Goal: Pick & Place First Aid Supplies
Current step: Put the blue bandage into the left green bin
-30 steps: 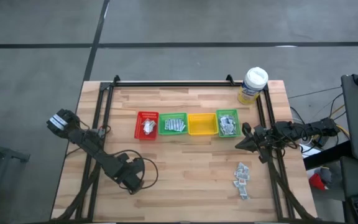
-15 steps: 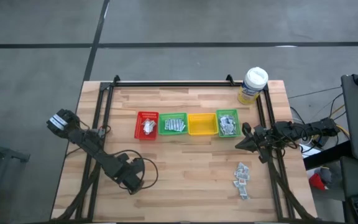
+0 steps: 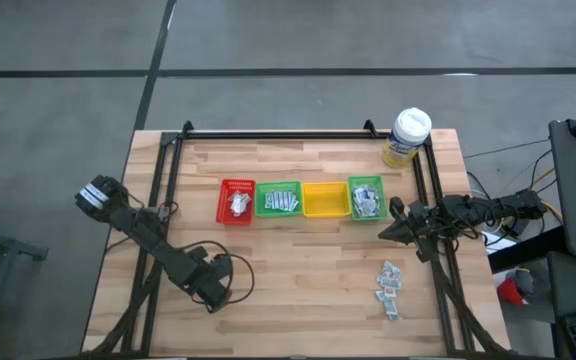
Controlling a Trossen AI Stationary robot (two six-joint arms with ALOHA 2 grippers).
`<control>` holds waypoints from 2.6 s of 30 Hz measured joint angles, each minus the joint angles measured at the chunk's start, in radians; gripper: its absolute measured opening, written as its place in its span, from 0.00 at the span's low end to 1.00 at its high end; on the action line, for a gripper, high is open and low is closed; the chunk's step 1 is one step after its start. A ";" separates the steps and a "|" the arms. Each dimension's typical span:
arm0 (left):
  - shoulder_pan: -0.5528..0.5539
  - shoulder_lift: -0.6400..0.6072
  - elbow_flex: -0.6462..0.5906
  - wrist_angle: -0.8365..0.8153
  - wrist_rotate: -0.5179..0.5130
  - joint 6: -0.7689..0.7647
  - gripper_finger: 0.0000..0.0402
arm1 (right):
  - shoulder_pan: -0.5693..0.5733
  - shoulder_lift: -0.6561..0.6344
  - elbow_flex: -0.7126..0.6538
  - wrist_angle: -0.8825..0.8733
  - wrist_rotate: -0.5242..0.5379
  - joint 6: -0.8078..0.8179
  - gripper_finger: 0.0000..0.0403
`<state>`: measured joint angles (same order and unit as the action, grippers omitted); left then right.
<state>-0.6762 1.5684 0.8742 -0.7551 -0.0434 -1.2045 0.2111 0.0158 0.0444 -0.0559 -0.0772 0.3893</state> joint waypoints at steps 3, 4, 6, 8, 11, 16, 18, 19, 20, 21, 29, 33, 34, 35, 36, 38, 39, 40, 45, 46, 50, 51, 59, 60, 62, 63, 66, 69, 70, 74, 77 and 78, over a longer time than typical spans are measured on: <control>0.000 0.000 0.000 0.000 0.000 0.000 0.00 | 0.000 0.000 0.000 0.000 0.000 0.000 0.02; 0.000 0.000 0.000 0.000 0.000 0.000 0.00 | 0.000 0.000 0.000 0.000 0.000 0.000 0.02; 0.000 0.000 0.002 -0.005 0.000 0.003 0.00 | 0.000 0.000 0.000 0.000 0.000 0.000 0.02; 0.000 0.000 0.006 -0.016 -0.006 0.004 0.00 | 0.000 0.000 0.000 0.000 0.000 0.000 0.02; 0.000 0.000 0.006 -0.030 -0.024 0.003 0.00 | 0.000 0.000 0.000 0.000 0.000 0.000 0.02; 0.000 0.000 0.012 -0.031 -0.029 0.009 0.00 | 0.000 0.000 0.000 0.000 0.000 0.001 0.02; 0.000 0.000 0.022 -0.031 -0.020 0.028 0.00 | 0.000 0.000 0.000 0.000 0.000 0.001 0.02; -0.001 0.000 0.027 -0.032 -0.017 0.034 0.00 | 0.000 0.000 0.000 0.000 0.000 0.001 0.02; -0.001 0.000 0.034 -0.039 -0.017 0.040 0.00 | 0.000 0.000 0.000 0.000 0.000 0.000 0.02; -0.001 -0.001 0.042 -0.051 -0.016 0.047 0.00 | 0.000 0.000 0.000 0.000 0.000 0.001 0.02; -0.001 -0.039 0.075 -0.090 -0.015 0.033 0.00 | 0.000 0.000 0.000 0.000 0.000 0.003 0.02; -0.001 -0.035 0.072 -0.051 0.012 0.019 0.02 | 0.000 0.000 0.000 0.000 0.000 0.001 0.02; -0.001 -0.032 0.072 -0.047 0.016 0.018 0.03 | 0.000 0.000 0.000 0.000 0.000 0.001 0.02; -0.002 -0.031 0.071 -0.045 0.016 0.018 0.05 | 0.000 0.000 0.000 0.000 0.000 0.000 0.02; -0.002 -0.029 0.071 -0.045 0.016 0.018 0.07 | 0.000 0.000 0.000 0.000 0.000 0.000 0.02; -0.002 -0.029 0.071 -0.045 0.016 0.018 0.12 | 0.000 0.000 0.000 0.000 0.000 0.002 0.02; -0.002 -0.029 0.071 -0.045 0.016 0.018 0.15 | 0.000 0.000 0.000 0.000 0.000 0.002 0.02; -0.002 -0.029 0.071 -0.045 0.016 0.015 0.17 | 0.000 0.000 0.000 0.000 0.000 0.002 0.02; -0.002 -0.029 0.061 -0.040 -0.001 -0.024 0.27 | 0.000 0.000 0.000 0.000 0.000 0.002 0.02; -0.002 -0.029 0.057 -0.040 -0.003 -0.032 0.28 | 0.000 0.000 0.000 0.000 0.000 0.002 0.02; -0.002 -0.028 0.040 -0.023 -0.003 -0.054 0.30 | 0.000 0.000 0.000 0.000 0.000 0.003 0.02; -0.002 -0.028 0.035 -0.015 -0.004 -0.054 0.30 | 0.000 0.000 0.000 0.000 0.000 0.003 0.02; -0.002 -0.027 -0.013 0.029 0.004 -0.065 0.30 | 0.000 0.000 0.000 0.000 0.000 0.003 0.02; -0.002 -0.027 -0.014 0.022 0.005 -0.069 0.30 | 0.000 0.000 0.000 0.000 0.000 0.002 0.02; -0.002 -0.027 -0.014 0.022 0.005 -0.071 0.30 | 0.000 0.000 0.000 0.000 0.000 0.002 0.02; -0.002 -0.028 -0.014 0.022 0.005 -0.073 0.30 | 0.000 0.000 0.000 0.000 0.000 0.000 0.02; -0.002 -0.028 -0.014 0.021 0.005 -0.074 0.30 | 0.000 0.000 0.000 0.000 0.000 0.000 0.02; -0.002 -0.028 -0.014 0.019 0.005 -0.074 0.30 | 0.000 0.000 0.000 0.000 0.000 0.000 0.02; -0.002 -0.025 -0.014 0.019 0.005 -0.074 0.30 | 0.000 0.000 0.000 0.000 0.000 0.000 0.02; -0.002 -0.003 -0.014 0.023 0.009 -0.071 0.30 | 0.000 0.000 0.000 0.000 0.000 0.000 0.02; -0.002 0.013 -0.014 0.048 0.034 -0.069 0.30 | 0.000 0.000 0.000 0.000 0.000 0.000 0.02; -0.002 0.015 -0.014 0.052 0.035 -0.068 0.30 | 0.000 0.000 0.000 0.000 0.000 0.000 0.02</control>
<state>-0.6778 1.5836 0.8604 -0.7031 -0.0079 -1.2729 0.2111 0.0154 0.0444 -0.0559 -0.0769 0.3893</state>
